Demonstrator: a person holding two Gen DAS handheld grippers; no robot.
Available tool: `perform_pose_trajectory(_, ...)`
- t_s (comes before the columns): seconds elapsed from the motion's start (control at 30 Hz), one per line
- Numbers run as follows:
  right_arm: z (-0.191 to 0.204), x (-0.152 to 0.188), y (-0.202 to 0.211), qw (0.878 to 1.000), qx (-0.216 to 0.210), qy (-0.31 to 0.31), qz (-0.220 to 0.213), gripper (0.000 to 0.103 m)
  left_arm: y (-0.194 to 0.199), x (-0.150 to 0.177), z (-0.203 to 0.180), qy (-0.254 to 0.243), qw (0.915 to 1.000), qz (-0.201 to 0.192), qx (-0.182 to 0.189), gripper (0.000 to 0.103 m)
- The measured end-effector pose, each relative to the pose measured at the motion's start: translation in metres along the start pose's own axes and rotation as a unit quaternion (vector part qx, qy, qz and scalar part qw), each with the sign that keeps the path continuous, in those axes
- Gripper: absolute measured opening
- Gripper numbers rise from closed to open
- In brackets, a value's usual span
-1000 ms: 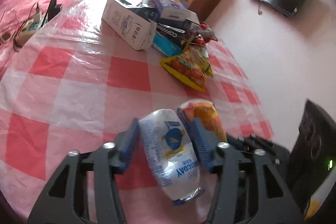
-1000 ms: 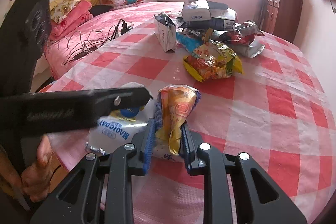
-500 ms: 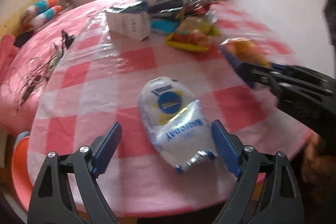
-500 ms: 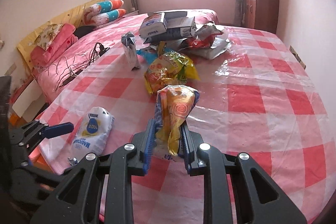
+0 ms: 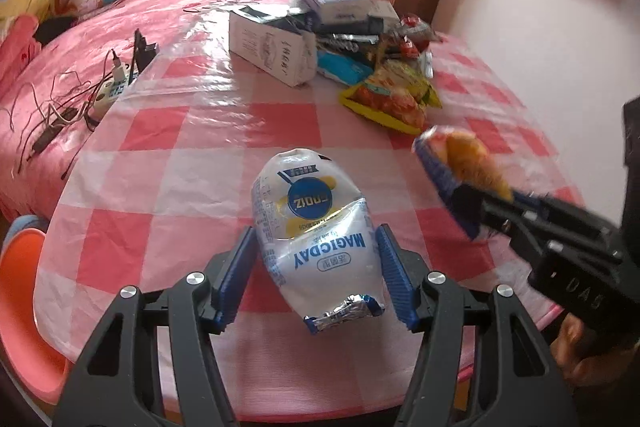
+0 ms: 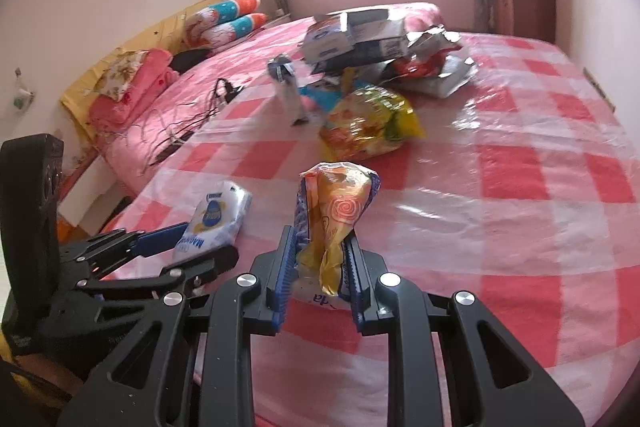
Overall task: Collect trash
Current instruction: 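Carry both items over the orange bucket and open both tools to drop them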
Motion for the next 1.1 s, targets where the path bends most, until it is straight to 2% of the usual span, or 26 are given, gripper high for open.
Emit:
perform_pose_trajectory(0.27,0.038,-0.005,-0.012,0.998,-0.057,-0.001,0.038,0.025,0.027,-0.006,0.048,0.048,0.9981,-0.037,-0.009,0.061)
perform_pose_trajectory(0.5,0.11,-0.011,-0.033,0.988,-0.124,0.046,0.08,0.025,0.062,0.006,0.119,0.103,0.9906,-0.066,-0.062,0.062)
perform_pose_trajectory(0.7,0.198,-0.008,-0.058,0.968,-0.193,0.111,0.119,0.025,0.091,0.041,0.196,0.163,0.9742,-0.069,-0.139,0.062)
perform_pose_trajectory(0.8,0.241,-0.002,-0.071,0.955,-0.219,0.147,0.135,0.026,0.1,0.069,0.237,0.206,0.9604,-0.06,-0.178,0.062)
perform_pose_trajectory(1.0,0.311,0.017,-0.112,0.93,-0.257,0.192,0.18,0.029,0.107,0.111,0.289,0.26,0.9387,-0.045,-0.222,0.062)
perform_pose_trajectory(1.03,0.323,0.024,-0.121,0.925,-0.26,0.203,0.188,0.033,0.106,0.116,0.293,0.265,0.936,-0.044,-0.227,0.063)
perform_pose_trajectory(1.07,0.329,0.028,-0.127,0.923,-0.259,0.208,0.193,0.041,0.105,0.122,0.298,0.271,0.9334,-0.041,-0.232,0.065)
perform_pose_trajectory(1.1,0.333,0.032,-0.132,0.923,-0.256,0.21,0.196,0.046,0.101,0.129,0.305,0.278,0.9307,-0.031,-0.236,0.071)
Point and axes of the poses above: each gripper's, at about its wrist camera, not at the fingertips, and y roughly against the way its jaws point, z to its left, x to its underside, the point moved 5 cm from there along -y, roughly the way its jaws point, and after that the axes turned 6 degrees about -y, right-handed, at the moved point
